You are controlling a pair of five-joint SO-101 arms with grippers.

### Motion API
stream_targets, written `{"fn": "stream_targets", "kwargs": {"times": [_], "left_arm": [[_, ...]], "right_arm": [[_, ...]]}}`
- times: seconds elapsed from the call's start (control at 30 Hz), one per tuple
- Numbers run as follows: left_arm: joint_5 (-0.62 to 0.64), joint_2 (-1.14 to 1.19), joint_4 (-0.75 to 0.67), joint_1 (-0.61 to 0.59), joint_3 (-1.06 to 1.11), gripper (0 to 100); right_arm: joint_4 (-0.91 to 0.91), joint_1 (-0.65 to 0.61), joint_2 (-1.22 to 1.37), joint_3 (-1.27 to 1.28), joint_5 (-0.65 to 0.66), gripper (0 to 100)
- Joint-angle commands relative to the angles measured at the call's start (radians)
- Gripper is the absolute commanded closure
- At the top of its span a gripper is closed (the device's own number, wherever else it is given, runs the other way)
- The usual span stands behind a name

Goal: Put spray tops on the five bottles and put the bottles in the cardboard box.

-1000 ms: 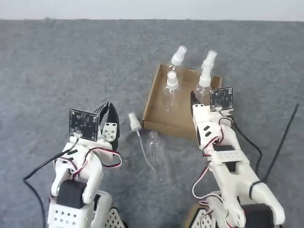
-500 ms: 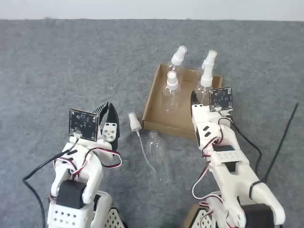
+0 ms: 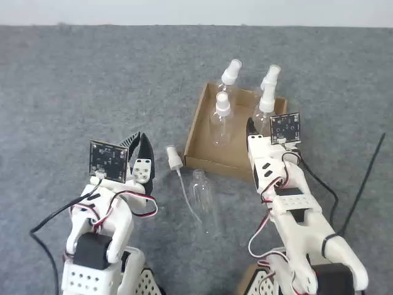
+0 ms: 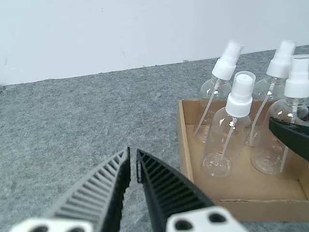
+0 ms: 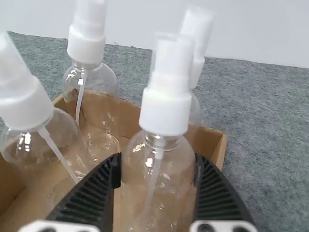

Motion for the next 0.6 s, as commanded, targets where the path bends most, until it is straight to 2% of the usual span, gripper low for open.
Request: {"fn": "stream_targets", "kwargs": {"times": [0.0, 0.37, 0.57], "left_arm": [[0.009, -0.014, -0.028, -0.005, -0.005, 99], [0.008, -0.014, -0.028, -0.005, -0.005, 99], [0.008, -0.014, -0.028, -0.005, -0.005, 99]], "right_arm": [[-0.019, -0.007, -0.001, -0.009, -0.003, 89.5], [-0.021, -0.007, -0.001, -0.009, -0.003, 89.2], [-0.016, -0.008, -0.001, -0.009, -0.003, 77.3]]}}
